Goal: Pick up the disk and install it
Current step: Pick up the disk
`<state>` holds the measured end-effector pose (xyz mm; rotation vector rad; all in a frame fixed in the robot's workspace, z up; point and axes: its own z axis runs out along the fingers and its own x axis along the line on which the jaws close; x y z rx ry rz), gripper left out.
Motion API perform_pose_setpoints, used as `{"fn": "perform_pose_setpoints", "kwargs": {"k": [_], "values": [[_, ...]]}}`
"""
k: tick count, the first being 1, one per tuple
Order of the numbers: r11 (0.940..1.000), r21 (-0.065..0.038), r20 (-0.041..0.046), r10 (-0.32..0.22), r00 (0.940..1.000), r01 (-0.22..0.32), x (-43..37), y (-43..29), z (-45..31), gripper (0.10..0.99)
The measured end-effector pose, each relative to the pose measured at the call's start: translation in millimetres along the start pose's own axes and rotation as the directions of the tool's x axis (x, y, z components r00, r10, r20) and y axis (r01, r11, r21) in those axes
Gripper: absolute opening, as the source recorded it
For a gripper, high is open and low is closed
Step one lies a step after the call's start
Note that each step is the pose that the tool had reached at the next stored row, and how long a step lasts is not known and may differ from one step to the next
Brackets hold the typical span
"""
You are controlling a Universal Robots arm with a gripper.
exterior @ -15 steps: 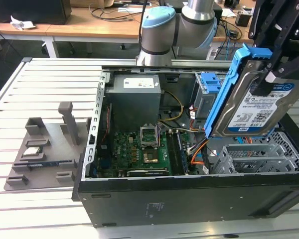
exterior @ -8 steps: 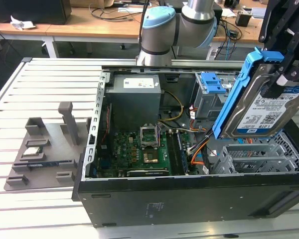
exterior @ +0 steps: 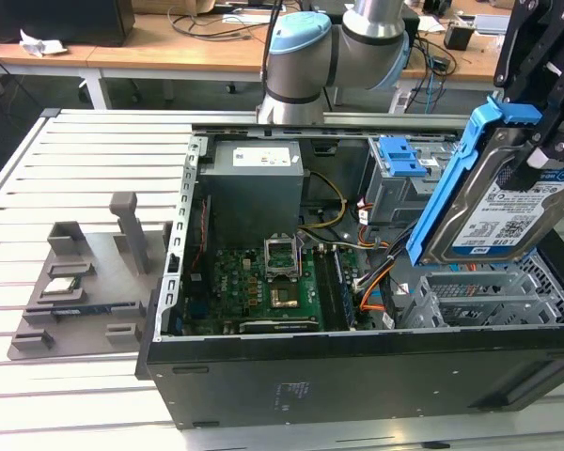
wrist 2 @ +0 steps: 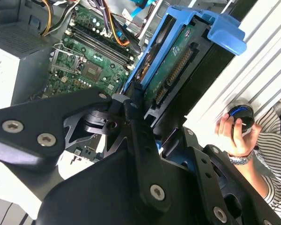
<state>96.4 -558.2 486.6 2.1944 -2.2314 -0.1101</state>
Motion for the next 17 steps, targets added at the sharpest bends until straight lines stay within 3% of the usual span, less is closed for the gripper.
{"fn": "perform_pose_setpoints", "kwargs": {"k": [17], "values": [[1.0,0.0,0.0,0.0,1.0,0.0,0.3,-10.8,9.9,0.365]]}}
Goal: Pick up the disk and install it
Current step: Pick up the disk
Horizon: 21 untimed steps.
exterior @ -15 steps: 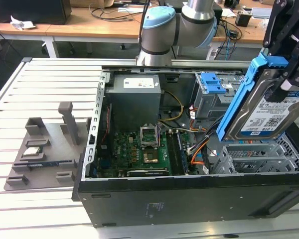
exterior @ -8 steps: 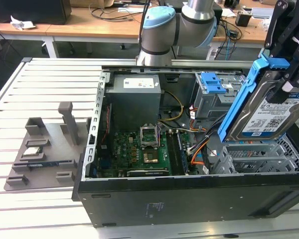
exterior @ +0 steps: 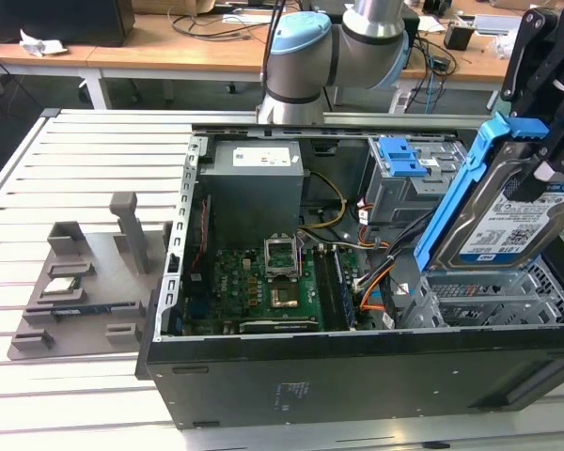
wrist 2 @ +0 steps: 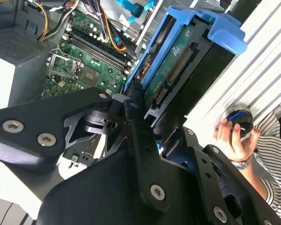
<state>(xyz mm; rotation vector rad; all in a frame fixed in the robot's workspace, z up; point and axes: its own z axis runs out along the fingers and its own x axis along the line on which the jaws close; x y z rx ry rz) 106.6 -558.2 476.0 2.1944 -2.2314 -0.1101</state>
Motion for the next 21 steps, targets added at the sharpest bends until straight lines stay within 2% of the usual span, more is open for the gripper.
{"fn": "perform_pose_setpoints", "kwargs": {"k": [6,15,21], "values": [[1.0,0.0,0.0,0.0,1.0,0.0,0.2,-9.8,8.8,0.365],[1.0,0.0,-0.0003,0.0,1.0,0.0,0.3,-23.3,15.3,0.365],[1.0,0.0,-0.0001,0.0,1.0,0.0,0.3,-25.7,15.7,0.365]]}}
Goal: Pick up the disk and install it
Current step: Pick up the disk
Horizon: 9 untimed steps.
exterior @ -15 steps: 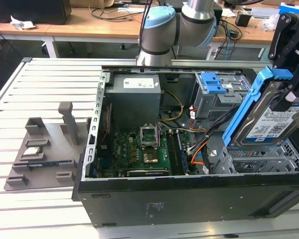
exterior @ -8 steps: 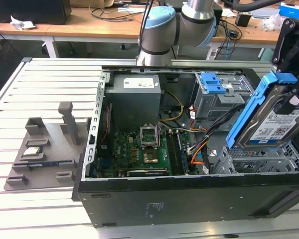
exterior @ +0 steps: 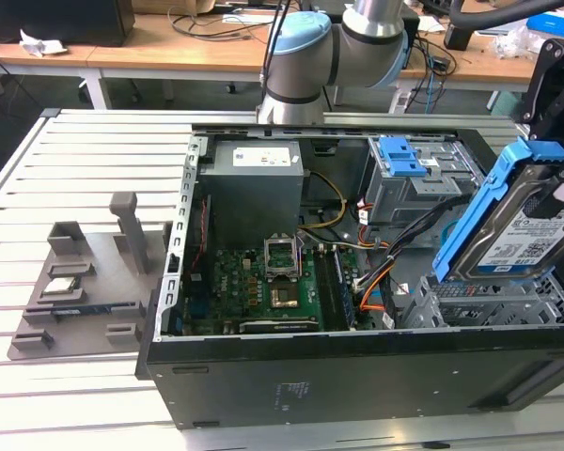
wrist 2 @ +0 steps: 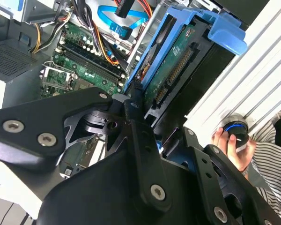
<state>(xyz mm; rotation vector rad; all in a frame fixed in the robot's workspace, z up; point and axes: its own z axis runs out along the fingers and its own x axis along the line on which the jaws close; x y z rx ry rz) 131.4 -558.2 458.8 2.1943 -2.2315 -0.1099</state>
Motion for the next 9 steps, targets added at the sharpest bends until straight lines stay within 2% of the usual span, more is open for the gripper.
{"fn": "perform_pose_setpoints", "kwargs": {"k": [9], "values": [[1.0,0.0,0.0,0.0,1.0,0.0,0.0,-0.2,0.0,0.365]]}}
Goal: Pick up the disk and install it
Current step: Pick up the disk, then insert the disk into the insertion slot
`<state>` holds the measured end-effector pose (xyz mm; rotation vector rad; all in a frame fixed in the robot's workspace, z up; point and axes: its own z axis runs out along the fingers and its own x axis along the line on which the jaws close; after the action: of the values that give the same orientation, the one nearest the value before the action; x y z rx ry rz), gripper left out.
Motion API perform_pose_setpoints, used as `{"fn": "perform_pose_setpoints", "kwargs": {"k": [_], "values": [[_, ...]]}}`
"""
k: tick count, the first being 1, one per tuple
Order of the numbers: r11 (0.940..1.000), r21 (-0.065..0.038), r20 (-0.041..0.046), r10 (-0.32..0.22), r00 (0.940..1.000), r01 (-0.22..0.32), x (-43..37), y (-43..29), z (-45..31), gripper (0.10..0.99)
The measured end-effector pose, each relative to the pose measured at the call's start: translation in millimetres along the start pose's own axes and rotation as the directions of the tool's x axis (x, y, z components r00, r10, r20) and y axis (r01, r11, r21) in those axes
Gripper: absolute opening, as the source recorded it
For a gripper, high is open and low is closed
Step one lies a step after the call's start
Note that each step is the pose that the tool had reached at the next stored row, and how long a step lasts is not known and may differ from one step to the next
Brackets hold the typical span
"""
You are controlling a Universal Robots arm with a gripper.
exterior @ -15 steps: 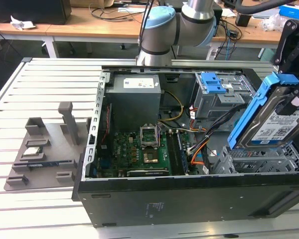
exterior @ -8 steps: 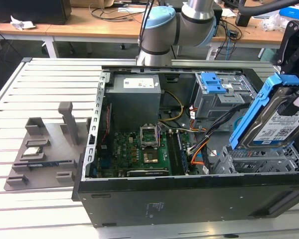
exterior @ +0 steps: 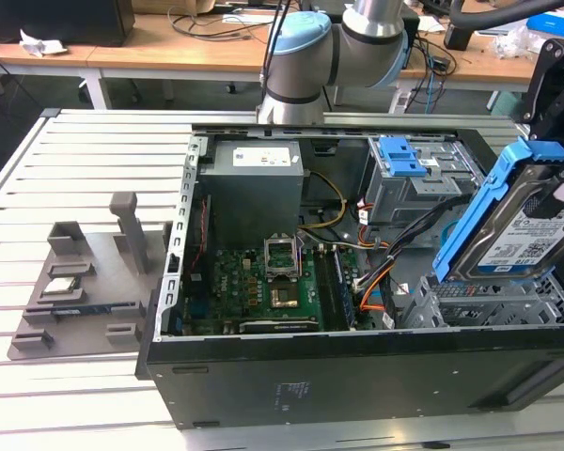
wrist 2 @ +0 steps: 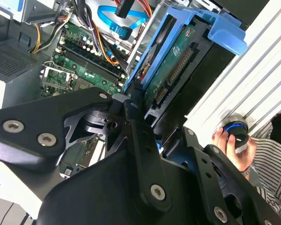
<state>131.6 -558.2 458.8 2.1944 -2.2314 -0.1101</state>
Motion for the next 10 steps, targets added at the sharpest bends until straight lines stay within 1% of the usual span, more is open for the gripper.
{"fn": "perform_pose_setpoints", "kwargs": {"k": [3,5,8,9,10], "values": [[1.0,0.0,-0.0001,0.0,1.0,0.0,0.0,-0.1,-0.1,0.365],[1.0,0.0,-0.0001,0.0,1.0,0.0,0.2,-0.5,4.5,0.365],[1.0,0.0,-0.0003,0.0,1.0,0.0,-0.7,-3.1,10.7,0.365],[1.0,0.0,-0.0002,0.0,1.0,0.0,-0.6,-4.0,15.7,0.365],[1.0,0.0,-0.0003,0.0,1.0,0.0,-0.5,-4.6,17.5,0.365]]}}
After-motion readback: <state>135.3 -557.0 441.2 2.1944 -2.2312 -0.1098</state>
